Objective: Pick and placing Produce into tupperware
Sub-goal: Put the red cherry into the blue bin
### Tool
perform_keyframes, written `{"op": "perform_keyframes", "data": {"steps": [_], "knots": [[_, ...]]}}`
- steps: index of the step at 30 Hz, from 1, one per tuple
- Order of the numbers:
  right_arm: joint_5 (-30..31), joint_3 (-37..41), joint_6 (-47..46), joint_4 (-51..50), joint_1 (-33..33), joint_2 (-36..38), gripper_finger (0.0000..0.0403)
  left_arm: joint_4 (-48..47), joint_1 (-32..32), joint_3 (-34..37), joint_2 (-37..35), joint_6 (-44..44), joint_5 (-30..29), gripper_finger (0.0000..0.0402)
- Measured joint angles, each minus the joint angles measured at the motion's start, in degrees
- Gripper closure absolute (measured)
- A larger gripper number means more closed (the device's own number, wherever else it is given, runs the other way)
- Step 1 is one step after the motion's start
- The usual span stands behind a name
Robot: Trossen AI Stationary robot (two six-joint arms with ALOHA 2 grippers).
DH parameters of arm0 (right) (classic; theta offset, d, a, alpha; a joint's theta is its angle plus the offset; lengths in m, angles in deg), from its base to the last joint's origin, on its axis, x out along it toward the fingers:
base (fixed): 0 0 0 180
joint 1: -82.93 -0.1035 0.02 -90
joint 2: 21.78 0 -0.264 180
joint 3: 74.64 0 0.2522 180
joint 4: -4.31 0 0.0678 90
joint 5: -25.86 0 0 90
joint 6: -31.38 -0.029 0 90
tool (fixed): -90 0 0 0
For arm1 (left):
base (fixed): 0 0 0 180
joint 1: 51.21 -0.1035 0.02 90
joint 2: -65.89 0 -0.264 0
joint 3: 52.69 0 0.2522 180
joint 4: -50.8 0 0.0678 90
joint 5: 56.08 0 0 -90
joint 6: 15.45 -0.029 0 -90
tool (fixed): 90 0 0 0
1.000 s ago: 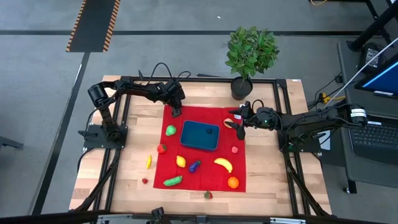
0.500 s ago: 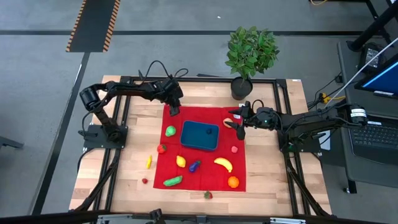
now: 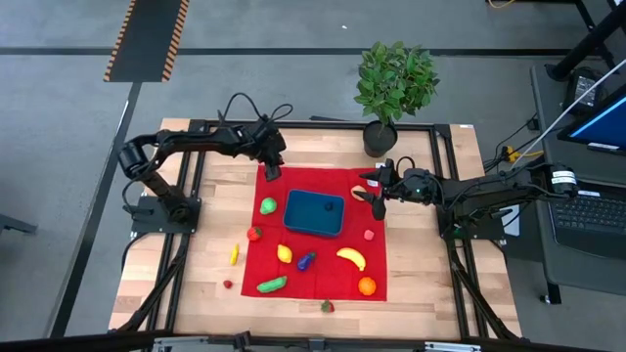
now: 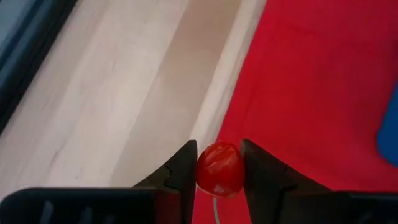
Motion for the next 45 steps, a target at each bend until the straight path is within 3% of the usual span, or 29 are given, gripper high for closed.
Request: {"op": "perform_keyframes", "data": {"steps": [17, 31, 35, 38, 45], "knots": [[0.0, 0.0, 0.4, 0.1, 0.0, 0.0, 0.0120, 3.3, 13.1, 0.6, -15.0, 1.5, 2.3, 0.0307], [-2.8, 0.0, 1.3, 1.1, -0.1, 0.0, 0.0120, 36.6, 22.9, 19.4, -19.2, 9.0, 6.2, 0.0307], [-5.2, 0.0, 1.7, 1.3, -0.1, 0.0, 0.0120, 44.2, 24.7, 22.8, -19.2, 9.4, 11.3, 0.0307], [-6.1, 0.0, 1.8, 1.4, -0.1, 0.0, 0.0120, 47.1, 25.7, 24.1, -19.2, 10.3, 13.6, 0.0307], [-6.1, 0.0, 1.8, 1.4, -0.1, 0.0, 0.0120, 47.7, 27.1, 24.2, -19.2, 11.9, 11.4, 0.0307]]}}
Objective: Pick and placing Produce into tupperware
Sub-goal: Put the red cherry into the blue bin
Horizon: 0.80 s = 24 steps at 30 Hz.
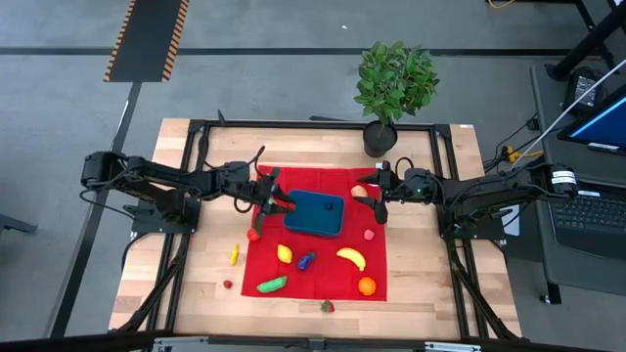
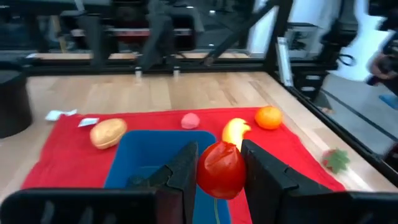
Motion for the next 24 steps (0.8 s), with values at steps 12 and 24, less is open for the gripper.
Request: {"op": "perform_keyframes", "data": {"steps": [12, 24], "knots": [[0.0, 0.0, 0.0, -0.1, 0.0, 0.0, 0.0120, -1.6, 5.3, -0.8, 0.1, 4.4, -23.2, 0.0307], [0.0, 0.0, 0.0, -0.1, 0.0, 0.0, 0.0120, -21.5, 6.8, -13.2, 5.4, 2.1, -27.7, 0.0307]]}}
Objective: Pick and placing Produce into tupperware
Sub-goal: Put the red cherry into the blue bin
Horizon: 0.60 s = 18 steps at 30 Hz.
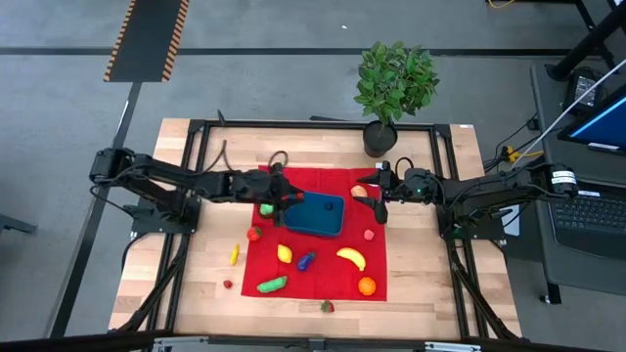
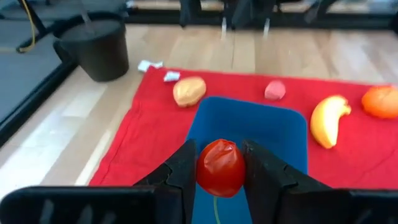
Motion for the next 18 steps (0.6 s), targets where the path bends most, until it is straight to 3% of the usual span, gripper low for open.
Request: {"op": "perform_keyframes", "data": {"steps": [11, 18], "knots": [[0.0, 0.0, 0.0, -0.2, 0.0, 0.0, 0.0120, -22.6, -0.2, -18.0, 13.7, -6.7, 2.5, 0.0305], [0.0, 0.0, 0.0, -0.4, 0.0, 0.0, 0.0120, -30.1, -1.7, -24.1, 18.4, -9.8, 4.9, 0.0307]]}}
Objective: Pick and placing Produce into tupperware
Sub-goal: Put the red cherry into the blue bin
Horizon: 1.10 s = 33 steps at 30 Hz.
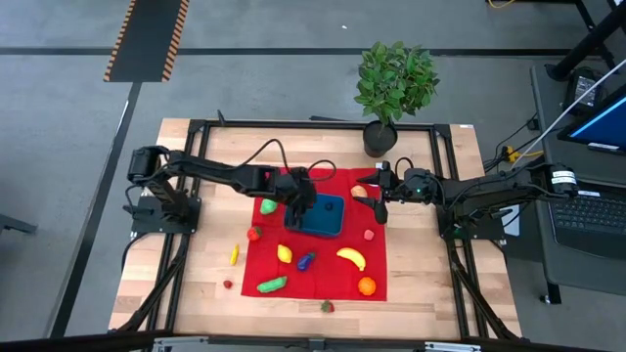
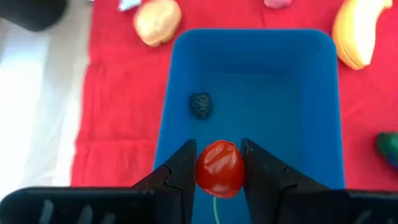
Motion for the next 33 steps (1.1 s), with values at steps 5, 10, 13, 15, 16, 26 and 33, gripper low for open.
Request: {"op": "perform_keyframes", "data": {"steps": [5, 10, 13, 15, 16, 26, 33], "knots": [[0.0, 0.0, 0.0, 0.0, 0.0, 0.0, 0.0120, -0.2, -1.4, 0.0, 2.4, -1.4, 2.8, 0.0307], [0.0, 0.0, 0.0, 0.0, 0.0, 0.0, 0.0120, -0.1, -2.3, 0.0, 4.3, -1.5, 3.8, 0.0308], [0.0, 0.0, 0.0, 0.0, 0.0, 0.0, 0.0120, -0.3, -2.3, 0.0, 5.0, -1.5, 4.3, 0.0306], [0.0, 0.0, 0.0, 0.0, 0.0, 0.0, 0.0120, 0.2, -2.3, -0.1, 5.7, -1.5, 5.5, 0.0306], [0.0, 0.0, 0.0, 0.0, 0.0, 0.0, 0.0120, -0.1, -2.2, 0.0, 6.1, -1.5, 5.7, 0.0306], [0.0, 0.0, 0.0, -0.2, 0.0, 0.0, 0.0120, 0.3, -2.2, 0.0, 8.7, -1.6, 5.8, 0.0296], [0.0, 0.0, 0.0, -0.5, 0.0, 0.0, 0.0120, 0.3, -2.2, 0.0, 8.7, -1.6, 5.7, 0.0272]]}}
